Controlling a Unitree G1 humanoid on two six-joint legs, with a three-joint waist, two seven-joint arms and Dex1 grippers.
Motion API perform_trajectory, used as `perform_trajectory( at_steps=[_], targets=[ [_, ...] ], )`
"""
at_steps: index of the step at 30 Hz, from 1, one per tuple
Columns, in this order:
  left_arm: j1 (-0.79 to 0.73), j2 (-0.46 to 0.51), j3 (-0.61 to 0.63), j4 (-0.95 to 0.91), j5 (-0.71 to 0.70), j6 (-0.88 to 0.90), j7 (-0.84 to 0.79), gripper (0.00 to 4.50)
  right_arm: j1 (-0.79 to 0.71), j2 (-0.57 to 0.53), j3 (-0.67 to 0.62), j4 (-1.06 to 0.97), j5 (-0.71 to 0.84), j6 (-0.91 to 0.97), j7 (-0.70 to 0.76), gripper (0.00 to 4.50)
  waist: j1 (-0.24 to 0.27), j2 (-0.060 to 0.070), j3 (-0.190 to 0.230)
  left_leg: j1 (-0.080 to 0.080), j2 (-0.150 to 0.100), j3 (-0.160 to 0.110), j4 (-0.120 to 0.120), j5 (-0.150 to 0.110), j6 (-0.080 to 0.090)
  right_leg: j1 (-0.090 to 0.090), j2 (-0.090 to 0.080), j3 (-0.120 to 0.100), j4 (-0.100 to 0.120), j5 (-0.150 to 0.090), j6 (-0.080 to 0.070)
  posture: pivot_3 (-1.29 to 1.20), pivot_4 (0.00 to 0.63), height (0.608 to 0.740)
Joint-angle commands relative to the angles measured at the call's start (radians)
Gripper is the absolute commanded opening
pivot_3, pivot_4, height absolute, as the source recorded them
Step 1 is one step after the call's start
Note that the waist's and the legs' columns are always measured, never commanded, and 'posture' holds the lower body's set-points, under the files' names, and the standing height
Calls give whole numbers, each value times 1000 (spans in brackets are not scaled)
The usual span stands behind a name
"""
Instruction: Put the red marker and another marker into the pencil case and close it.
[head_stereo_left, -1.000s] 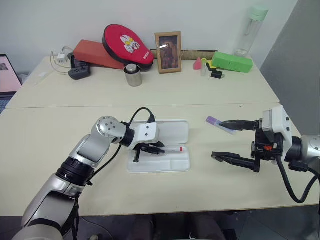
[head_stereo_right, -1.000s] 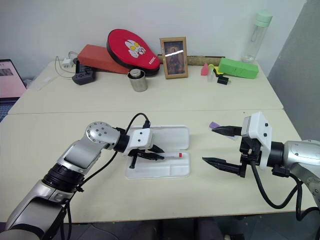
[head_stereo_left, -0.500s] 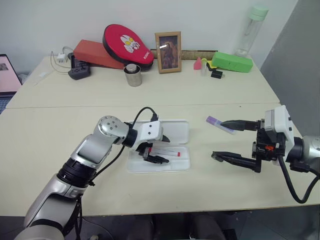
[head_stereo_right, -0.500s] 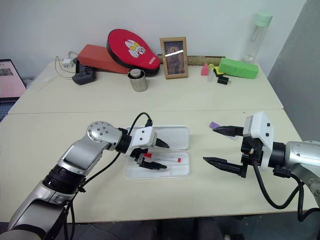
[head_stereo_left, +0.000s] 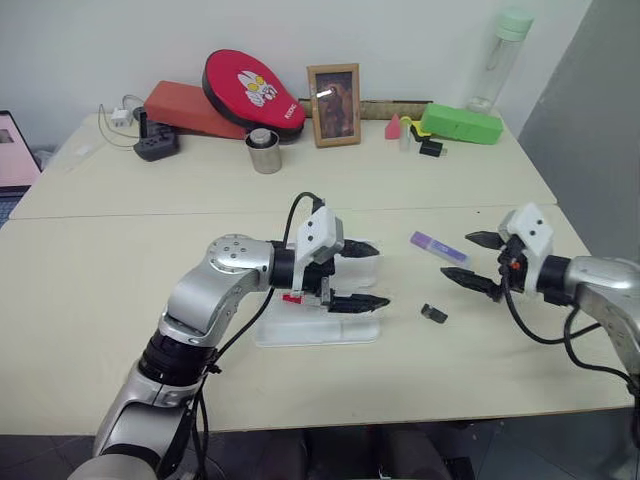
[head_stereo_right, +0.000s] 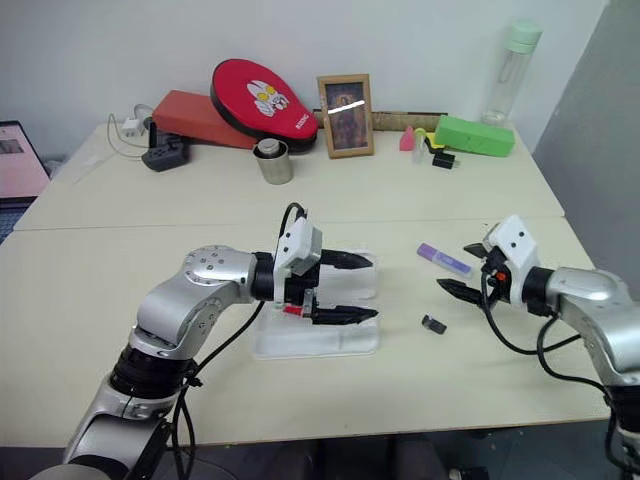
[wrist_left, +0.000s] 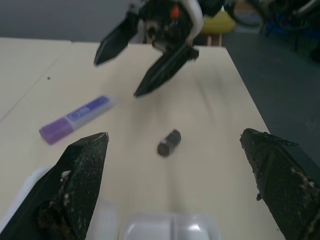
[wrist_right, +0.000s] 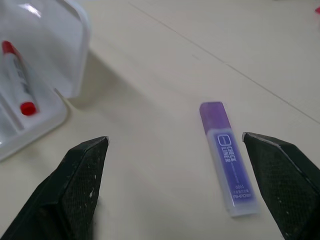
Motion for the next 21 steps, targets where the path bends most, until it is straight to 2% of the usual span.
perform_trajectory(
  at_steps=[1,10,16,19,21],
  targets=[
    [-34,-44,50,2,-25,-42,59,4486,-133,32,62,235,-117,-104,48,4500,1,0,0,0,0,0,0,0,0,0,0,0,0,0,0,0,150,740],
    [-48,-57,57,33,7,-86,136,4486,-305,105,130,579,-221,-199,216,4500,4,0,0,-1,0,1,0,0,0,-1,-2,0,-1,0,0,0,150,740],
    [-47,-62,55,26,-3,-100,164,4486,-346,127,133,728,-280,-229,234,4500,4,0,0,-1,0,1,0,0,-1,-1,-2,0,-1,0,0,0,150,740],
    [-39,-55,48,26,0,-107,163,4500,-363,137,130,775,-297,-246,235,4054,3,0,0,-1,0,1,0,0,-1,-1,-2,0,0,0,0,0,150,740],
    [-38,-50,50,26,0,-110,164,4500,-370,140,134,797,-309,-251,241,3564,3,0,0,-1,0,1,0,0,-1,-1,-2,0,0,0,0,0,150,740]
  ],
)
